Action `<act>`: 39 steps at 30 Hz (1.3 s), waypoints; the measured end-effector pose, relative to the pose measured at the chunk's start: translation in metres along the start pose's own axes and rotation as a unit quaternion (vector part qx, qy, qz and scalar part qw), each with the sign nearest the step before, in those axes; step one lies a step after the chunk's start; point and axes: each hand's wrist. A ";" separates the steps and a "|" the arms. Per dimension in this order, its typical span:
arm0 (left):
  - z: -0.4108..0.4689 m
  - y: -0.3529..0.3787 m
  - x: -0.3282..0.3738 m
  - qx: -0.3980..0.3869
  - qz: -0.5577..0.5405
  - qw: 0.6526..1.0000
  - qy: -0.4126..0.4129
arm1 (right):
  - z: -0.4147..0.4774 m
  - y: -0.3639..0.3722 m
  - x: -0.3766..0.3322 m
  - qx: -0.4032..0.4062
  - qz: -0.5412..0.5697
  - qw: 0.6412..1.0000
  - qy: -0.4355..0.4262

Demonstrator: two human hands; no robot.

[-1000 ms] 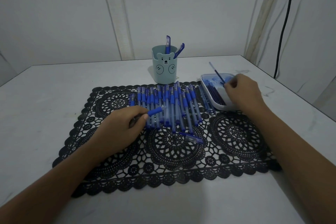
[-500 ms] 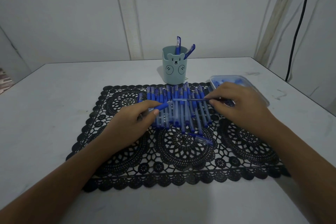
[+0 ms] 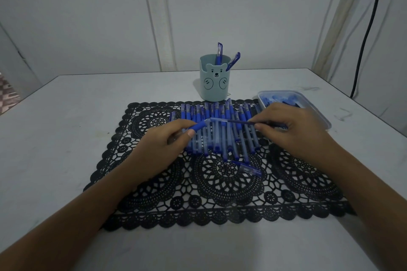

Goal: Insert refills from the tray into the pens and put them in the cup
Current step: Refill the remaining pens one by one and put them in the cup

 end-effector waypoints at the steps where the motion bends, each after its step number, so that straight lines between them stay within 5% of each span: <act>1: 0.000 0.000 0.001 0.001 -0.006 1.000 -0.002 | 0.000 0.000 0.000 -0.005 0.003 1.000 0.002; 5: 0.000 0.000 0.003 -0.002 0.006 1.000 0.004 | 0.000 -0.001 0.002 -0.011 -0.006 1.000 0.004; 10: -0.004 -0.001 0.003 -0.049 0.160 0.984 0.055 | -0.002 0.000 0.000 -0.027 -0.076 0.996 -0.028; 15: -0.003 0.004 0.008 -0.073 0.141 0.985 0.072 | -0.003 0.025 -0.026 -0.046 -0.010 0.997 -0.059; 21: -0.002 0.003 0.007 -0.048 0.093 0.992 0.067 | -0.007 0.023 -0.034 -0.024 0.135 0.989 0.057; 32: -0.002 0.004 0.008 -0.052 0.096 0.991 0.072 | -0.006 0.029 -0.036 -0.066 0.159 0.983 0.064; 35: -0.002 0.002 0.006 -0.023 0.076 0.995 0.064 | -0.007 0.028 -0.033 -0.060 0.139 0.984 0.094; 39: -0.001 0.001 0.004 -0.004 0.068 0.996 0.054 | -0.011 0.033 -0.029 -0.143 -0.021 0.990 0.004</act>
Point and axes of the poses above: each hand's wrist, its own z-axis towards the middle knuckle, its own y-axis out of the palm, x = y × z, and after that the axes turned 9 degrees about -x, right-handed
